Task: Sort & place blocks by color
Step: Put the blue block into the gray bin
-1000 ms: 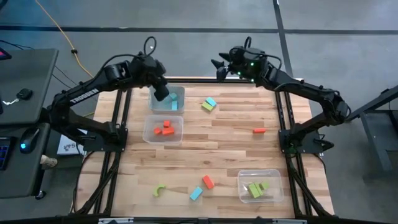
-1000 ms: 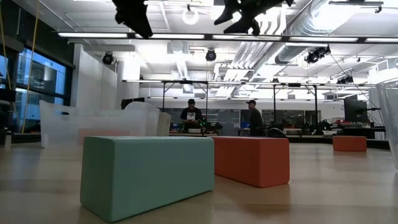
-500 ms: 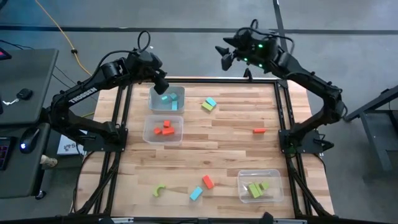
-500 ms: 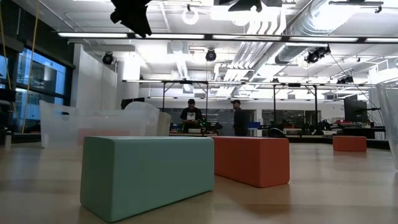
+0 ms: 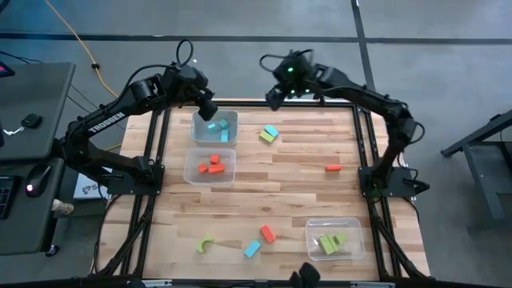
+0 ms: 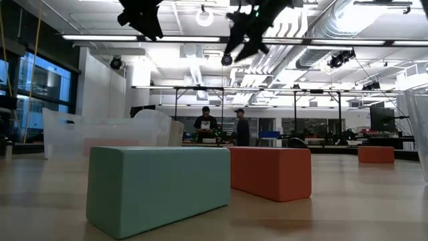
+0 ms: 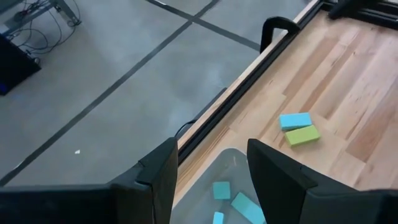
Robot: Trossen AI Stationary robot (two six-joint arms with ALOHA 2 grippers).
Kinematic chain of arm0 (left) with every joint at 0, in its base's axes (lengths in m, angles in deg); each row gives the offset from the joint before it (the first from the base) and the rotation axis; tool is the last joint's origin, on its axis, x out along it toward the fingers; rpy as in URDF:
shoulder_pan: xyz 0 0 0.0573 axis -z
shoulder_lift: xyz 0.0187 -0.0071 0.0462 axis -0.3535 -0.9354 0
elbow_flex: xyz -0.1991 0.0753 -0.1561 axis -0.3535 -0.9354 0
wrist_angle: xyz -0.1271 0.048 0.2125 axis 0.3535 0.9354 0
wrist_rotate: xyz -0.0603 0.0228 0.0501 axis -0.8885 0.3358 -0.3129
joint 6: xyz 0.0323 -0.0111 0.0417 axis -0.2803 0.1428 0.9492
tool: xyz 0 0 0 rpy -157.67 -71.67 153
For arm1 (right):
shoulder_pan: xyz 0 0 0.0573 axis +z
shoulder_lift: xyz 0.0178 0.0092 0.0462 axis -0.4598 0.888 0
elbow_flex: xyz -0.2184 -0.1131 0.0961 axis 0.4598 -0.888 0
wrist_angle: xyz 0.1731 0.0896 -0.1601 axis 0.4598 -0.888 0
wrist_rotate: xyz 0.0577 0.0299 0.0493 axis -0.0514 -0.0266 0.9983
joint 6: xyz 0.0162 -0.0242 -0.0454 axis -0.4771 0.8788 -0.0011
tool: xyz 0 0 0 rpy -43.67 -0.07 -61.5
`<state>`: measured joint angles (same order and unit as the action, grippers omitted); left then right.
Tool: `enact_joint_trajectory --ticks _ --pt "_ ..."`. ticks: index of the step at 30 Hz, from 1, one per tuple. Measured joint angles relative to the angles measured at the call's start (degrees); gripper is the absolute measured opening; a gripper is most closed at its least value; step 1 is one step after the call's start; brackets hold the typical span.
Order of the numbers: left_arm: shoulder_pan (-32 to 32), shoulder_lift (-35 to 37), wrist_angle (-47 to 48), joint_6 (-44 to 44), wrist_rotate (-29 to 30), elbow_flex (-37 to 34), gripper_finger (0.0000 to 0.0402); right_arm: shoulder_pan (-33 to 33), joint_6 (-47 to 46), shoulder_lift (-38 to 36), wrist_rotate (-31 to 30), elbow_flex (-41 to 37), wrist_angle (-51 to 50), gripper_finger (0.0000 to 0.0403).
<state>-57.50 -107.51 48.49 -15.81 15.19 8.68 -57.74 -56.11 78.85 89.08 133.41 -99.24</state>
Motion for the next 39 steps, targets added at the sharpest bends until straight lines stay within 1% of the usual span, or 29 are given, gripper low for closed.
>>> enact_joint_trajectory --ticks 4,10,16,27,31,39 --pt "0.00 -0.01 0.60 0.04 0.00 0.00 0.0167 -0.18 -0.05 4.39 -0.16 -0.01 -3.56 0.0238" --pt "0.00 -0.03 0.68 0.06 0.00 0.00 0.0167 -0.81 -1.99 10.49 -0.05 -0.02 -5.55 0.0238" --pt "0.00 -0.03 0.78 0.07 0.00 0.00 0.0167 -1.16 -2.87 14.75 0.13 -0.07 -6.27 0.0238" --pt "0.00 -0.03 0.78 -0.34 -0.02 -0.02 0.0167 -1.07 -2.60 21.09 1.82 -0.07 -6.65 0.0238" --pt "0.00 -0.03 0.79 -0.36 -0.02 -0.02 0.0167 -0.98 -2.41 23.16 1.81 -0.07 -8.33 0.0238" --pt "0.00 -0.03 0.79 -0.56 -0.02 -0.02 0.0167 -0.90 -0.97 25.15 2.05 -0.09 -8.99 0.0238"
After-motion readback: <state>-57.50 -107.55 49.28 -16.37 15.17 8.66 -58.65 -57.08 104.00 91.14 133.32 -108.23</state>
